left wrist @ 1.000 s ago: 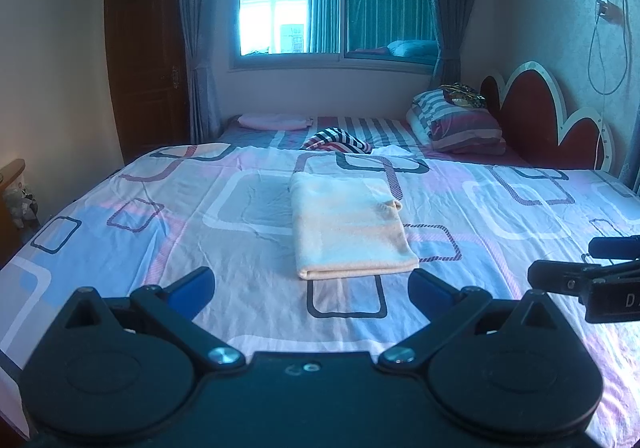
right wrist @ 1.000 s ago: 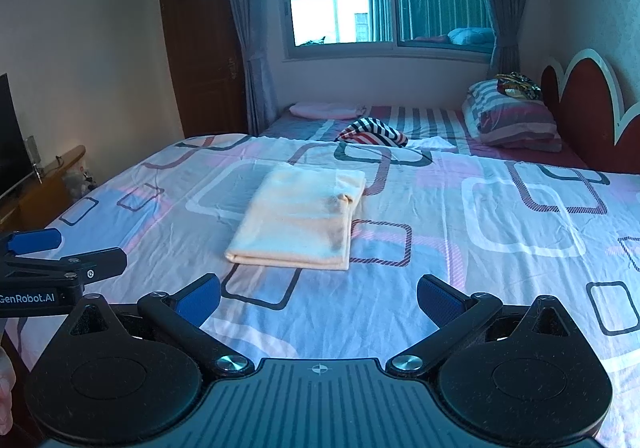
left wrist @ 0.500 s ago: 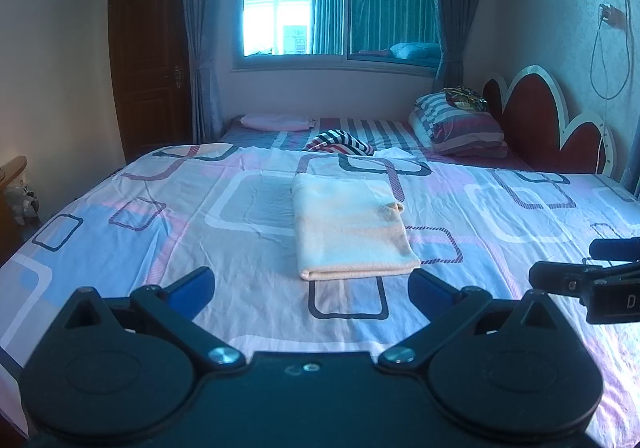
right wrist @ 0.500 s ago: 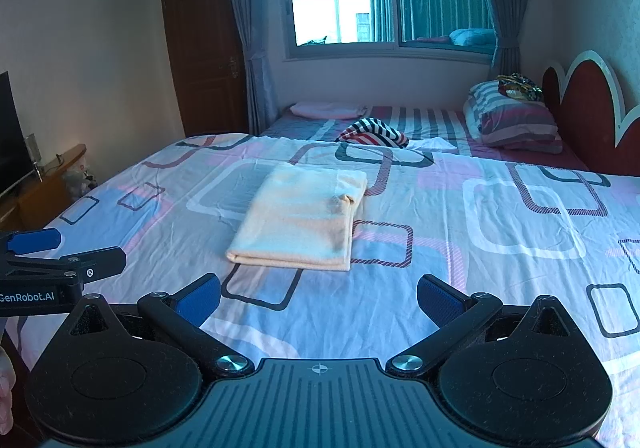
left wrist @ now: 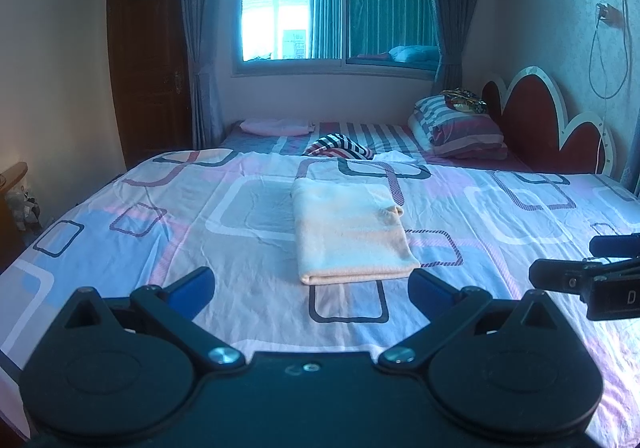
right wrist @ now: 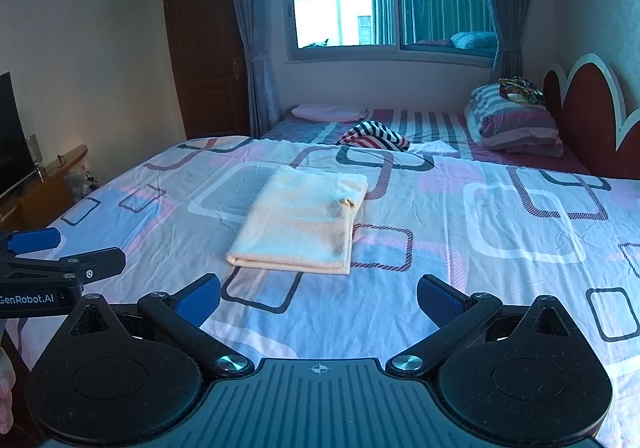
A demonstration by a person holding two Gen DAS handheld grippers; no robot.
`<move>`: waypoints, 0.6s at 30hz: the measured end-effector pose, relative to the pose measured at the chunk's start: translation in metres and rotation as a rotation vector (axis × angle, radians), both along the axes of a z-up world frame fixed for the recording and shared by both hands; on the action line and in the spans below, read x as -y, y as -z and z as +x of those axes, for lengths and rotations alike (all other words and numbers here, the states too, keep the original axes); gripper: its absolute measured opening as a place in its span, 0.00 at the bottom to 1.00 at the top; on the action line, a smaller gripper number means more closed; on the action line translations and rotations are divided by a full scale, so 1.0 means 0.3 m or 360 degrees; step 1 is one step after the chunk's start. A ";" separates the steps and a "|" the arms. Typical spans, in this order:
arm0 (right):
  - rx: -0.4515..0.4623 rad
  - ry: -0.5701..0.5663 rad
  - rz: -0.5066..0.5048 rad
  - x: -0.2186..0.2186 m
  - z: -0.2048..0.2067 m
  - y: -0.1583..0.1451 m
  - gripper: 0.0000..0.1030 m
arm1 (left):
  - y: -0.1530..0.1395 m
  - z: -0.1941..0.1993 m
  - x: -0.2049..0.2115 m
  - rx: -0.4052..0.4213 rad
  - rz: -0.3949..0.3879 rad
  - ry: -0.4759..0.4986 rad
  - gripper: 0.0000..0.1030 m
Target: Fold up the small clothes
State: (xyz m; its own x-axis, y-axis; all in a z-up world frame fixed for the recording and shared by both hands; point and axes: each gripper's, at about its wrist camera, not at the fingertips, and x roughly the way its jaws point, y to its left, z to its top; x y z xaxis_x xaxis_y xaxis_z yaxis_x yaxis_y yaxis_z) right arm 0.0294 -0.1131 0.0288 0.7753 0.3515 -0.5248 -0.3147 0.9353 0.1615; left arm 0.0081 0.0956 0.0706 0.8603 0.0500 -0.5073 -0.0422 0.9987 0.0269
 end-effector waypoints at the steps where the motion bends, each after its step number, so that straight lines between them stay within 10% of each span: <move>1: 0.0001 -0.0002 -0.0001 0.002 -0.001 -0.001 1.00 | 0.000 -0.003 0.002 0.0002 0.0000 0.0000 1.00; 18: 0.0013 -0.0010 -0.0011 0.014 0.002 -0.011 1.00 | 0.006 -0.004 0.002 0.0014 -0.0029 0.0014 0.99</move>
